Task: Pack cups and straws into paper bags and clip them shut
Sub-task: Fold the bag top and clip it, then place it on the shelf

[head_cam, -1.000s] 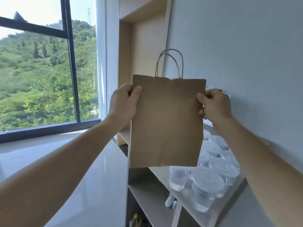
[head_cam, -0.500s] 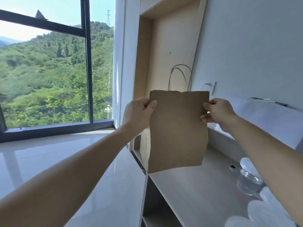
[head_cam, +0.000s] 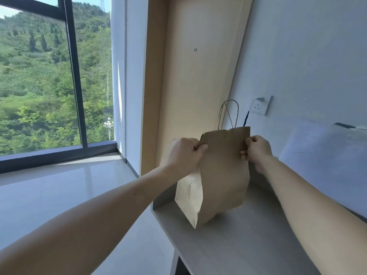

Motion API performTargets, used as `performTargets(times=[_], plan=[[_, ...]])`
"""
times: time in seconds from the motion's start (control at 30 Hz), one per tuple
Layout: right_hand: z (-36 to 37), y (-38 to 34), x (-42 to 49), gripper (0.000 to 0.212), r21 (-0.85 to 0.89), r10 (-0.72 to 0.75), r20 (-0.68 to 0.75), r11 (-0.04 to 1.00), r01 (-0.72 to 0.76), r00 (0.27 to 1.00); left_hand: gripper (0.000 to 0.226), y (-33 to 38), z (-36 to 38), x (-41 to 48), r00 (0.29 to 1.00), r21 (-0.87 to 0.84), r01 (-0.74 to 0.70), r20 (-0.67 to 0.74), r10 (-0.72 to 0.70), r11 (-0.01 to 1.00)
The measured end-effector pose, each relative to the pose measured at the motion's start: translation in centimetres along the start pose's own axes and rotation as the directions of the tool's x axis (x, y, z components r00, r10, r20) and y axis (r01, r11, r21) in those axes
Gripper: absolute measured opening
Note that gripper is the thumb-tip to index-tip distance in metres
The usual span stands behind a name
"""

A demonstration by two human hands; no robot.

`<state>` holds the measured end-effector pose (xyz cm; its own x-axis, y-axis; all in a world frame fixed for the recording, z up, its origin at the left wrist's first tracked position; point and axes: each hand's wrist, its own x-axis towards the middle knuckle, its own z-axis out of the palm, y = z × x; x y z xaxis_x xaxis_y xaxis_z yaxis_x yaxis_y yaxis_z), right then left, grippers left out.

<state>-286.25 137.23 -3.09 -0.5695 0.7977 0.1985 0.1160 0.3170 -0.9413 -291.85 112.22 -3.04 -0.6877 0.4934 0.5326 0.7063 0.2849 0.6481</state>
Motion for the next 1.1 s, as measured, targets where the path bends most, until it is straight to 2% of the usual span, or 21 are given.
performTargets(times=[0.13, 0.4, 0.57, 0.77, 1.1], plan=[[1.8, 2.0, 4.9, 0.020, 0.054, 0.021, -0.017, 0.998, -0.020, 1.000, 0.045, -1.0, 3.2, 3.2, 1.000, 0.041, -0.004, 0.016, 0.003, 0.999], [3.4, 5.8, 12.9, 0.022, 0.048, -0.005, 0.008, 0.999, 0.005, 1.000, 0.034, -3.1, 9.2, 7.7, 0.997, 0.089, 0.012, 0.070, -0.018, 0.996], [3.0, 8.0, 16.0, 0.020, 0.088, -0.049, -0.053, 0.995, 0.054, 0.997, 0.030, -4.0, 11.9, 9.4, 0.998, 0.122, 0.026, 0.045, -0.032, 0.992], [3.0, 9.5, 16.7, 0.022, 0.186, -0.069, -0.081, 0.979, 0.084, 0.994, 0.029, -4.5, 13.0, 10.6, 0.998, 0.173, -0.054, -0.024, 0.059, 0.983], [2.1, 10.7, 14.3, 0.021, 0.246, -0.033, -0.090, 0.968, 0.054, 0.995, 0.029, -4.3, 13.2, 9.6, 0.997, 0.210, -0.035, 0.080, 0.018, 0.977]])
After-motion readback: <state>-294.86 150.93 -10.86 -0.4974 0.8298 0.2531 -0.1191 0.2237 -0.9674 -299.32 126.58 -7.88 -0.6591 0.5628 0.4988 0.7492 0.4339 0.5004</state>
